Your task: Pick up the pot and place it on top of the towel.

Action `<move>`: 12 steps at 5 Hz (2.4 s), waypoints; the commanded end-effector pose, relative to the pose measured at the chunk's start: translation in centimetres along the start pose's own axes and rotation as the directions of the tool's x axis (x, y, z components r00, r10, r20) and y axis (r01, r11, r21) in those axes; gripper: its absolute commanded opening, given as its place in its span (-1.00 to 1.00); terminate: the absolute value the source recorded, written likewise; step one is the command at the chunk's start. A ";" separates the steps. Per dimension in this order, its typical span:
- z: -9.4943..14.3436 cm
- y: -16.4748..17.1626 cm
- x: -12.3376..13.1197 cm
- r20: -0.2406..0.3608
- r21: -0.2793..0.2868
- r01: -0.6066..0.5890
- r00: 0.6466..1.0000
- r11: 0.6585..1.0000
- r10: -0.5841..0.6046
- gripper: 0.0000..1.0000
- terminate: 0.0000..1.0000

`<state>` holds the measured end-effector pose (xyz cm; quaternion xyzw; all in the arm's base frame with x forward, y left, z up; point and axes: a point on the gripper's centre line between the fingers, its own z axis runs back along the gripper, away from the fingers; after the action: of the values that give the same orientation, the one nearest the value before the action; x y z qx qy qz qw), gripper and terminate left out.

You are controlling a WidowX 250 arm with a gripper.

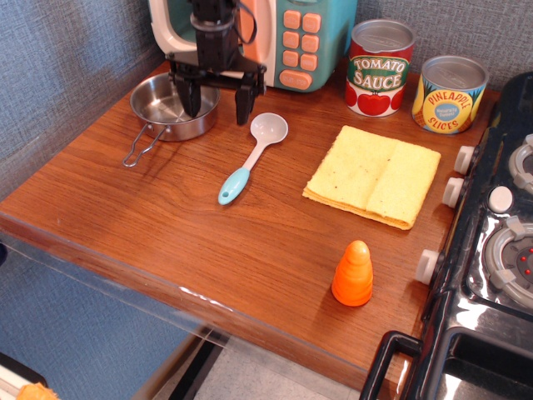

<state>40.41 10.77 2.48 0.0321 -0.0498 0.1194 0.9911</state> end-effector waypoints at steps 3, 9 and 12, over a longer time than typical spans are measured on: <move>2.0 1.7 -0.5 0.046 0.001 -0.018 0.999 1.000 0.018 -1.00 -1.00; 9.4 -17.7 -7.0 0.156 -0.017 0.487 0.864 0.873 -0.479 -1.00 -1.00; 5.8 -20.4 -7.4 0.066 -0.018 0.497 0.866 0.867 -0.495 -1.00 -1.00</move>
<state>37.88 -11.97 4.16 0.0344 -0.0403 -0.1486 0.9875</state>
